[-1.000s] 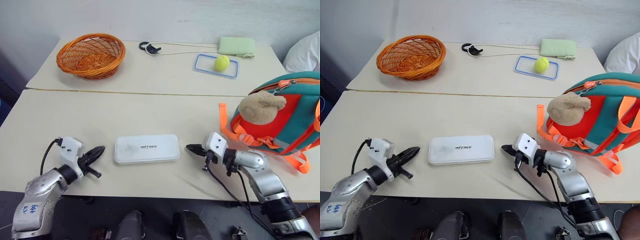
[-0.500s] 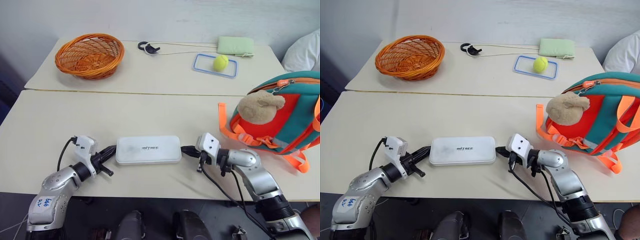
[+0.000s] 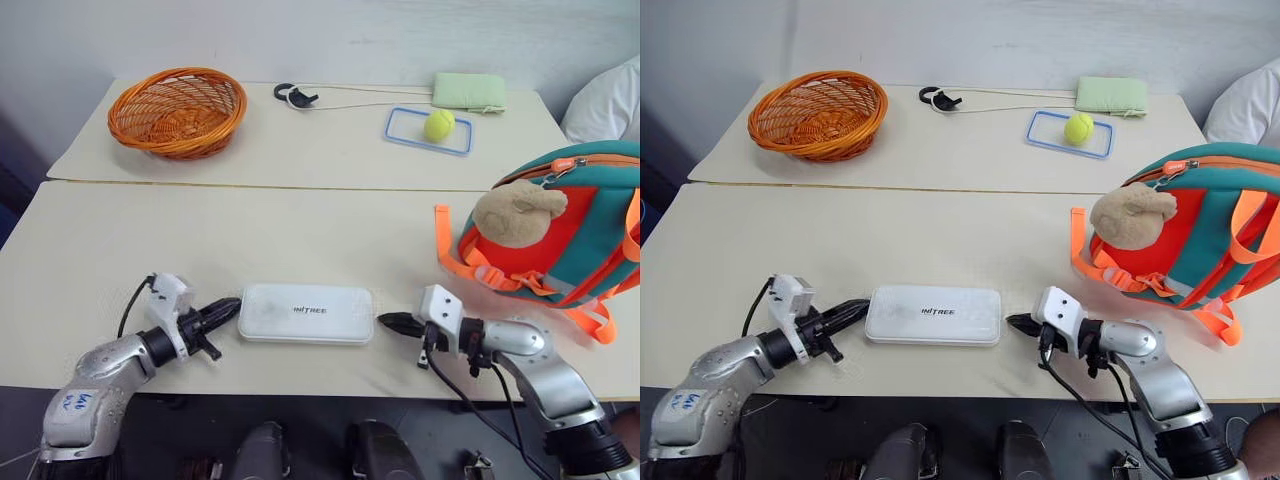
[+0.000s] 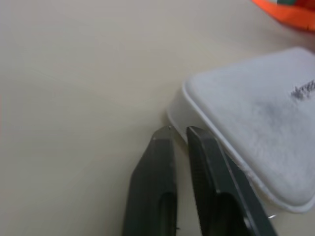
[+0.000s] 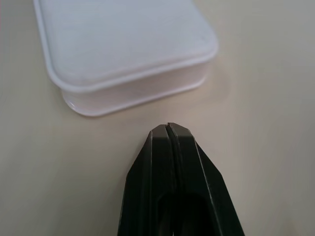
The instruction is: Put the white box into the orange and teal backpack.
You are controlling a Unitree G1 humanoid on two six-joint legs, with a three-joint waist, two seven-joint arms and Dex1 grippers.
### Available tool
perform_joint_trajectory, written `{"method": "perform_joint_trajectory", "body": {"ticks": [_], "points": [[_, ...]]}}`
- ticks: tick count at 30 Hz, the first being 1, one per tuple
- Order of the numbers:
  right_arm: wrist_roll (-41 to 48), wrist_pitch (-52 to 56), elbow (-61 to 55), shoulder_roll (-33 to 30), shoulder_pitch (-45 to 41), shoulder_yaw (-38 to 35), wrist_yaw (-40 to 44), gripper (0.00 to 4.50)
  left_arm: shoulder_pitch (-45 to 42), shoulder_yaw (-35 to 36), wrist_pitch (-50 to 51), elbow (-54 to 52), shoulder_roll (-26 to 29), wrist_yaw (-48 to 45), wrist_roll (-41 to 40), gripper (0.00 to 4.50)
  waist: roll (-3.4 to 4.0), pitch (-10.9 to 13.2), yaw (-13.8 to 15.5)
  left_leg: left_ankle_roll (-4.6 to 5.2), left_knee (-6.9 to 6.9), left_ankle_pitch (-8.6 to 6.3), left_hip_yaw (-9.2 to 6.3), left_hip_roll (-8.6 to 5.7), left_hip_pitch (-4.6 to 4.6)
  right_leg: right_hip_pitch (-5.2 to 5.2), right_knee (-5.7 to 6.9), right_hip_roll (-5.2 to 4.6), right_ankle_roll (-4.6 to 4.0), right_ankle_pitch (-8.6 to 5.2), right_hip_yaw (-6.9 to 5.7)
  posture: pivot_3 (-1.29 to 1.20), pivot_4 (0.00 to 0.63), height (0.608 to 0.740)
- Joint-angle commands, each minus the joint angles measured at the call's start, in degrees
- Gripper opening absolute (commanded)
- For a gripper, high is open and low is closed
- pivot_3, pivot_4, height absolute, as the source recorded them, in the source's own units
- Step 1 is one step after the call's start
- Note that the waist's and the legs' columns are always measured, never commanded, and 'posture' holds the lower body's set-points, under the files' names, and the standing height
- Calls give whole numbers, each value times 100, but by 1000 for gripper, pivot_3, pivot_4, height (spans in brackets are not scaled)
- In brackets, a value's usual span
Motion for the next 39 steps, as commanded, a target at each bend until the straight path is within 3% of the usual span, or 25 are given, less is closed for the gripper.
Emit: {"method": "perform_joint_trajectory", "body": {"ticks": [1,5,9,10,17,22,33,39], "points": [[142,-94,-95,-157,7,-237,105,0,-326,439,1321,379,758,-295,-798,1797,-1,0,-3,-3,0,2,-3,1,1,1,1,1,0,0,-3,0,150,740],[134,-170,-23,-224,-65,-194,221,0,-1474,478,2946,1611,1496,-451,-1401,3072,-5,2,5,-4,1,5,-3,-2,2,-1,10,1,-1,-1,-3,0,150,740],[153,-294,75,-199,-183,-134,364,0,-2545,-591,4357,2545,2143,-1053,-1458,4359,-6,3,4,-3,2,7,-5,-9,-2,-2,6,-2,-1,-1,-4,0,150,740],[153,-314,91,-195,-202,-121,383,0,-2650,-820,4532,2603,2252,-1241,-1487,4468,-6,3,2,-3,2,6,-3,-11,-2,-3,7,-3,-1,-1,-2,0,150,740],[202,34,44,47,-488,205,417,0,-3208,-1716,4961,3073,1968,-1517,-1300,4468,-7,4,-4,-13,15,11,2,-3,-7,-16,30,6,-12,-8,4,0,150,740],[70,16,238,181,-753,425,415,0,-3649,-1733,5082,3481,1205,-1222,-1141,4468,-8,4,55,-9,58,10,-6,-5,-7,-8,55,-1,-17,-12,3,0,150,740],[-126,-297,684,381,-959,689,480,0,-3945,-2074,5118,3343,654,-1417,-1355,4468,-8,4,135,-6,61,7,-6,-10,-8,-8,58,-3,-17,-12,3,0,150,740],[-46,-394,679,291,-810,513,509,0,-3915,-2244,5118,3129,762,-1603,-1860,2612,-10,5,121,-7,61,8,-6,-7,-10,-11,58,0,-17,-12,3,0,150,740]]}}
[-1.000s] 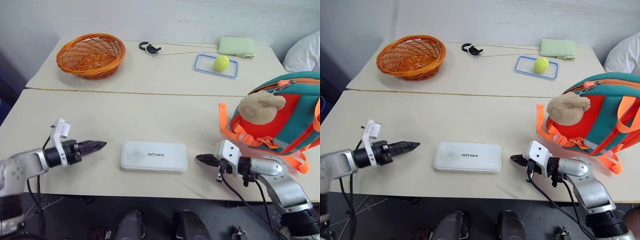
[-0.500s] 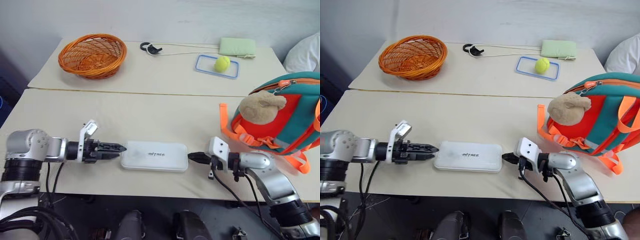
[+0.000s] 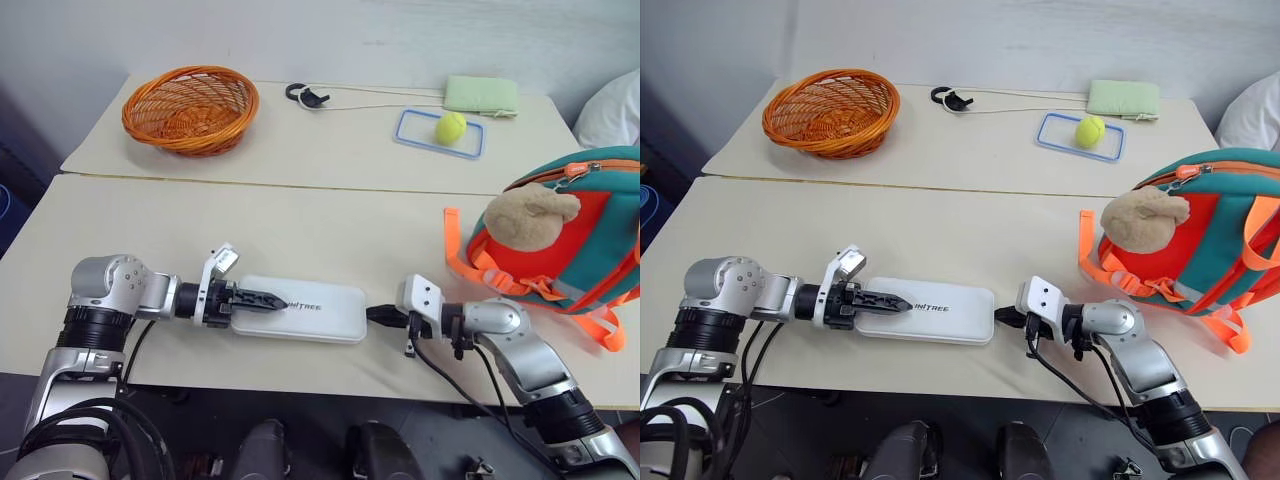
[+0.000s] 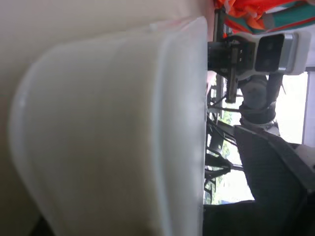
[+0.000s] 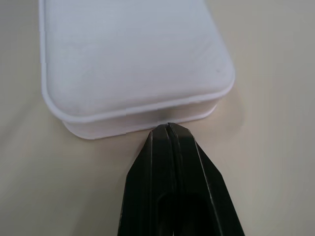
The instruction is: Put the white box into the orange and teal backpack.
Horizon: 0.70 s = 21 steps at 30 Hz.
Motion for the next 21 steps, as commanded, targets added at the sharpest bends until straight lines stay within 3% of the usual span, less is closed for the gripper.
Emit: {"method": "perform_joint_trajectory", "body": {"ticks": [1,4,8,10,14,21], "points": [[119,-121,-169,-90,173,-165,37,0,-3,55,7,-240,12,-112,-496,2325,0,0,-1,0,0,0,0,0,0,0,0,0,0,0,0,0,150,740],[345,106,-427,-142,469,-421,-44,0,101,224,7,-323,-10,6,-781,1397,0,0,0,0,-1,0,0,0,0,0,-2,0,0,0,0,0,150,740],[1112,705,-1239,-336,1405,-1160,-86,0,471,739,7,-874,-72,300,-1296,1383,0,0,15,1,-4,-1,-7,2,-6,0,-7,-1,0,0,0,0,150,740],[1782,1125,-1819,-448,2030,-1727,-39,356,635,1204,7,-1190,-245,494,-1460,1383,0,0,18,2,-4,-1,-10,1,-10,1,-11,-1,0,0,-1,0,150,740],[2015,1209,-2459,-367,3044,-2783,-579,1601,1238,1991,-1105,-2169,-687,368,-1548,1383,0,0,9,4,-2,-2,-13,2,-7,12,-21,-1,0,0,-5,0,150,740],[2462,927,-2422,0,4532,-5033,-914,4029,2295,1695,-3731,-3175,-757,-539,-356,1383,5,-2,31,-9,-23,-3,-4,7,7,18,-34,8,-2,-1,0,0,150,740]]}}
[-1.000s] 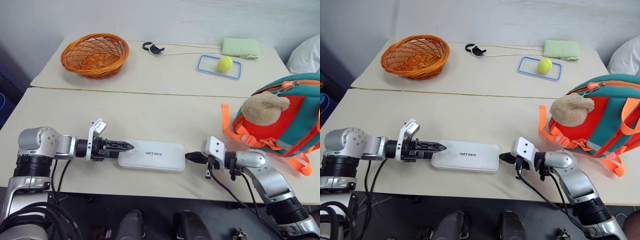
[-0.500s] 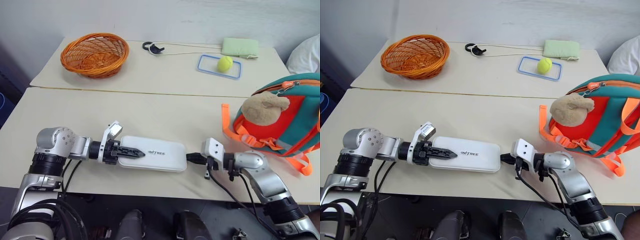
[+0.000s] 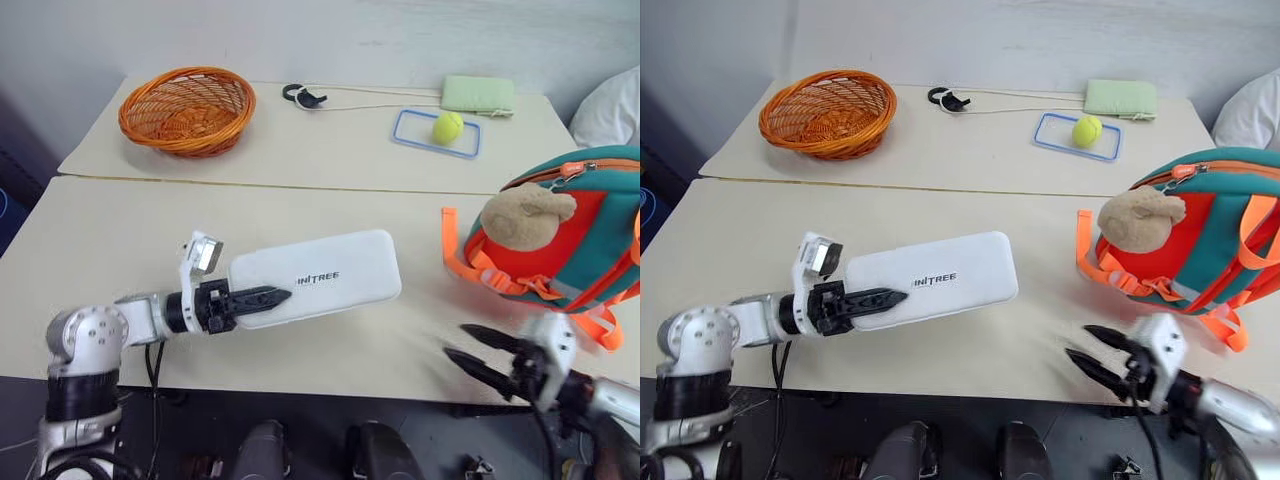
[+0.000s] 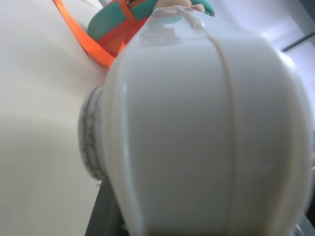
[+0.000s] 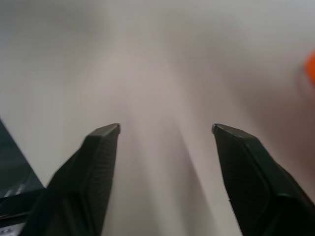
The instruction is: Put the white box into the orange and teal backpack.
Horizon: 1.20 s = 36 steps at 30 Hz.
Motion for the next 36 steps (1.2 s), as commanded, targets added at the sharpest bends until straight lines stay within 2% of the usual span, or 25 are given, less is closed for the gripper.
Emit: {"method": "perform_joint_trajectory", "body": {"ticks": [1,4,8,11,15,19,23,29,30,36], "points": [[299,-223,221,94,414,-1070,-1,4418,108,-118,-1469,-350,-67,-467,632,1383,1,0,17,2,0,-1,2,-1,1,3,-3,0,0,0,2,0,150,740],[262,-464,809,71,659,-1511,202,4464,193,-438,-2493,-293,-145,-716,1258,1383,2,-1,21,11,-6,-9,1,-1,1,15,-32,0,1,1,1,0,150,740],[488,-567,1429,-56,458,-1969,216,4464,147,-775,-3089,-224,-266,-758,1664,1383,3,-2,-11,32,-8,-27,7,-2,1,19,-46,-3,3,2,5,0,150,740],[507,-687,1677,-345,-392,-1766,113,4464,45,-922,-3287,-86,-274,-764,1829,1383,7,-2,-114,29,-8,-31,12,2,4,18,-45,0,4,3,9,0,150,740],[750,-337,1714,-593,-1496,-1139,182,4464,-88,-849,-3236,76,-298,-623,1758,1383,15,-4,-162,39,-4,-25,17,5,12,18,-27,1,9,5,8,0,150,740],[1133,213,1559,-671,-2293,-503,157,3649,-200,-342,-2660,241,-346,-169,1207,1383,15,-4,-118,20,-4,-14,0,8,3,2,-1,4,7,4,-5,0,150,740],[935,190,1497,-542,-2732,149,102,2236,-203,121,-2426,400,-370,222,956,1383,14,-3,-125,21,10,-12,2,5,-7,-2,0,0,8,5,-5,0,150,740],[1127,389,914,-107,-3505,1315,52,170,-312,896,-2274,749,-382,883,586,1383,12,-2,-177,25,14,-13,4,5,-5,-2,3,-2,12,7,-3,0,150,740],[1169,447,780,-4,-3624,1516,25,32,-335,979,-2303,825,-372,962,590,1383,10,-1,-182,18,11,-9,4,7,-3,-5,6,0,11,6,-3,0,150,740],[1303,740,180,802,-4494,2822,-118,32,-549,1533,-2427,1126,-410,1518,472,1383,1,4,-180,5,5,-2,4,10,-7,-20,15,3,11,6,-3,0,150,740]]}}
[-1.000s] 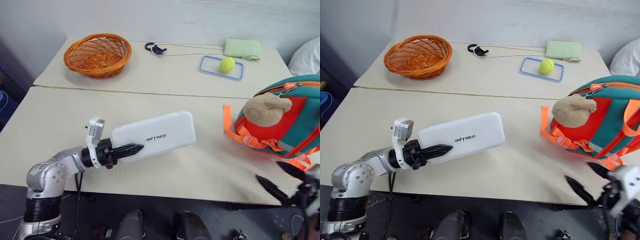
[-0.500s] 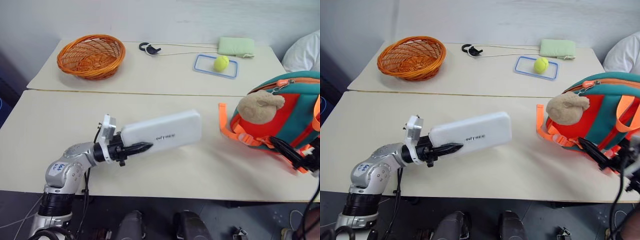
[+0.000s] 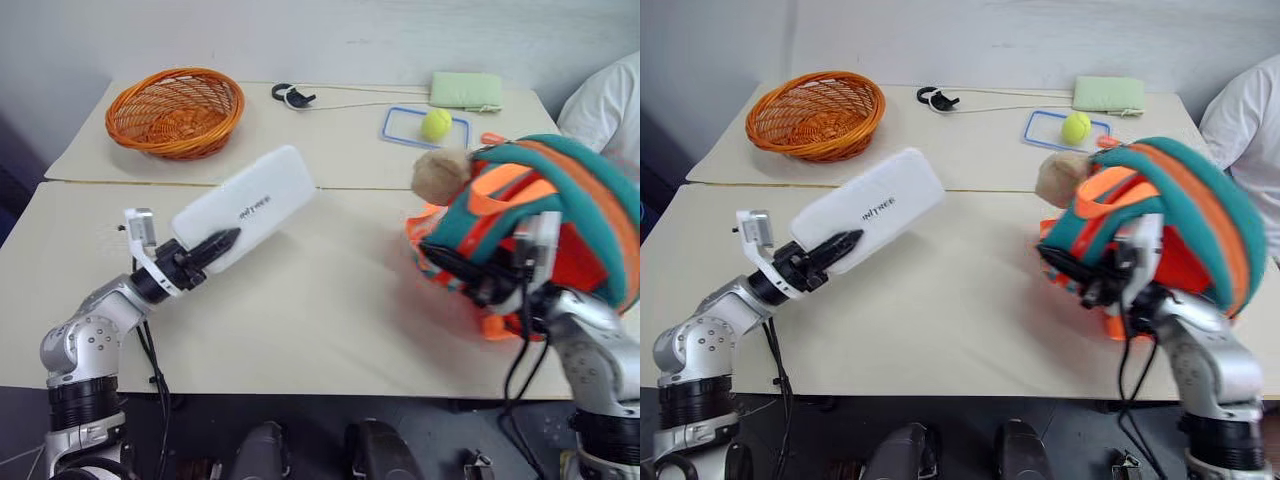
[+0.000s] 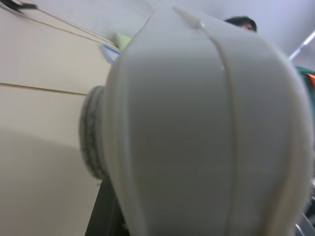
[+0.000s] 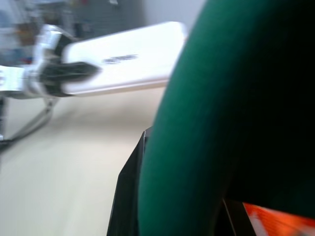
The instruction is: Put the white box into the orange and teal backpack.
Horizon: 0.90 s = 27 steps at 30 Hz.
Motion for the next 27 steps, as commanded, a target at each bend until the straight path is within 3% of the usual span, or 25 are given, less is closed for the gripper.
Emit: {"method": "perform_joint_trajectory", "body": {"ticks": [1,5,11,14,22,27], "points": [[355,234,-524,387,-485,612,-34,32,-167,408,-145,-90,-14,261,-282,1383,-6,4,-14,0,1,0,1,0,-3,-2,0,0,0,0,1,0,150,740],[1127,1081,-941,97,-506,739,141,32,-6,510,-124,-198,54,367,-267,1383,-8,4,29,2,0,-2,-5,-1,-6,-2,-2,-3,0,0,-5,0,150,740],[2290,2043,-1096,-1464,67,-199,735,32,409,786,-89,-643,231,190,-527,1383,-14,4,36,45,15,-32,-12,-17,-36,4,-23,-23,4,3,-17,0,150,740],[2213,2113,-713,-1945,148,-504,906,32,624,916,54,-1003,336,148,-845,1383,-18,5,32,51,14,-35,-16,-17,-45,6,-65,-25,11,7,-24,0,150,740],[1627,1798,-356,-1888,90,-329,1025,32,834,513,145,-2310,802,-330,-1265,1383,-19,6,31,39,13,-25,-18,-13,-43,4,-55,-19,11,7,-26,0,150,740],[1554,1779,-408,-1819,135,-285,1034,32,634,25,76,-2512,1056,-745,-1165,1383,-19,6,54,40,15,-21,-18,-16,-43,7,-52,-20,13,8,-25,0,150,740]]}}
